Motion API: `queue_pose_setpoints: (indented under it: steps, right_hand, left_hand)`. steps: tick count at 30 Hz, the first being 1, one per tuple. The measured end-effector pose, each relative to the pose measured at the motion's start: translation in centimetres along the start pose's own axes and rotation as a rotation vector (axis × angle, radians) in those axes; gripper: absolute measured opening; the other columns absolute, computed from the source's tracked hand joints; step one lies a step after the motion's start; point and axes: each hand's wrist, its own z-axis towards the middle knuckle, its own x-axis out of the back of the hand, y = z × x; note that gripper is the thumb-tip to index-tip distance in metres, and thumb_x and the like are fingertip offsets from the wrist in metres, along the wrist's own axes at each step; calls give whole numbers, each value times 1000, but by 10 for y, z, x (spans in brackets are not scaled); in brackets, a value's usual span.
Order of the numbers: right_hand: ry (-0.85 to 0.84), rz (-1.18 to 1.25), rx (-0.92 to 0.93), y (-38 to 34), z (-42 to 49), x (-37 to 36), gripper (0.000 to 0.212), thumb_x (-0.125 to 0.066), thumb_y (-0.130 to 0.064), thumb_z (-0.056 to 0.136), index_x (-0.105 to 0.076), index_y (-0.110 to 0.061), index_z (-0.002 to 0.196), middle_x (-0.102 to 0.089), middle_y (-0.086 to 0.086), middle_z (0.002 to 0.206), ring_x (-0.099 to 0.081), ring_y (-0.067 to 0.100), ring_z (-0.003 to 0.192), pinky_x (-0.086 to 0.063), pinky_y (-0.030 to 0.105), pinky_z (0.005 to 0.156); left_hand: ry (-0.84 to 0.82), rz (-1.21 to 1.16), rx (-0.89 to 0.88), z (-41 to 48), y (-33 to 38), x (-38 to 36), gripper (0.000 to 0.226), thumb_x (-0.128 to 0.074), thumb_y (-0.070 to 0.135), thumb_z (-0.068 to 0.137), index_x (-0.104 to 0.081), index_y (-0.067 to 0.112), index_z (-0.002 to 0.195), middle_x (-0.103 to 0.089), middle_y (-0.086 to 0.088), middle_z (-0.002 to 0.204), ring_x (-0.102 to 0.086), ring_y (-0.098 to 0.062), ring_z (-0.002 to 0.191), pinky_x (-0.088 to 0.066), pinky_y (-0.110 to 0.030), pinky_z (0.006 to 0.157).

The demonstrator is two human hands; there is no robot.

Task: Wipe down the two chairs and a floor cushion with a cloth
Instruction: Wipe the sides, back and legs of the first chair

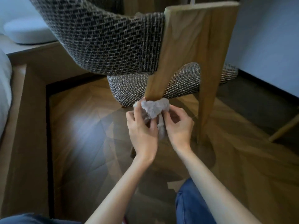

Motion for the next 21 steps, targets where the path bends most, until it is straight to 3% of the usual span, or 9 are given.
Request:
queue_pose_setpoints:
  steps: [4, 8, 10, 13, 18, 21]
  right_hand:
    - [327, 48, 129, -37, 7, 43, 13, -68, -9, 86, -71, -14, 98, -69, 1, 89, -63, -1, 76, -47, 10, 69]
    - [495, -74, 344, -59, 35, 89, 12, -66, -11, 88, -71, -14, 99, -65, -4, 93, -63, 8, 83, -52, 22, 74]
    - [458, -164, 403, -62, 55, 100, 12, -65, -12, 89, -72, -12, 99, -65, -5, 95, -62, 9, 90, -53, 26, 81]
    - [291, -204, 355, -61, 78, 94, 18, -66, -11, 87, -69, -12, 105, -63, -2, 106, -60, 13, 101, -53, 38, 88]
    - [264, -181, 380, -51, 85, 87, 24, -70, -10, 82, -64, -11, 105, -54, -7, 106, -58, 13, 101, -52, 39, 86]
    - [212, -151, 317, -41, 80, 87, 29, -70, -10, 83, -61, -11, 111, -55, 3, 113, -59, 16, 102, -54, 38, 85]
  left_hand:
    - [46, -197, -75, -9, 73, -15, 57, -64, 4, 83, -44, 24, 133, -46, 3, 120, -55, -16, 108, -48, -30, 90]
    - [-32, -289, -54, -5, 120, -41, 48, -62, 12, 88, -46, 14, 133, -53, -2, 128, -49, -12, 119, -37, -18, 99]
    - [-111, -281, 23, 4, 132, -54, 42, -55, 19, 95, -46, 13, 135, -53, -3, 131, -49, -14, 122, -36, -19, 99]
    - [-126, -242, 66, 18, 134, -70, 34, -49, 17, 98, -50, 8, 130, -55, -7, 129, -51, -20, 120, -31, -13, 87]
    - [-155, -225, 71, 31, 120, -75, 32, -49, 10, 96, -54, 5, 127, -59, -12, 126, -51, -26, 119, -34, -21, 91]
    - [-211, -244, 100, 33, 109, -75, 30, -52, 10, 95, -57, 4, 124, -62, -13, 123, -55, -27, 116, -36, -22, 88]
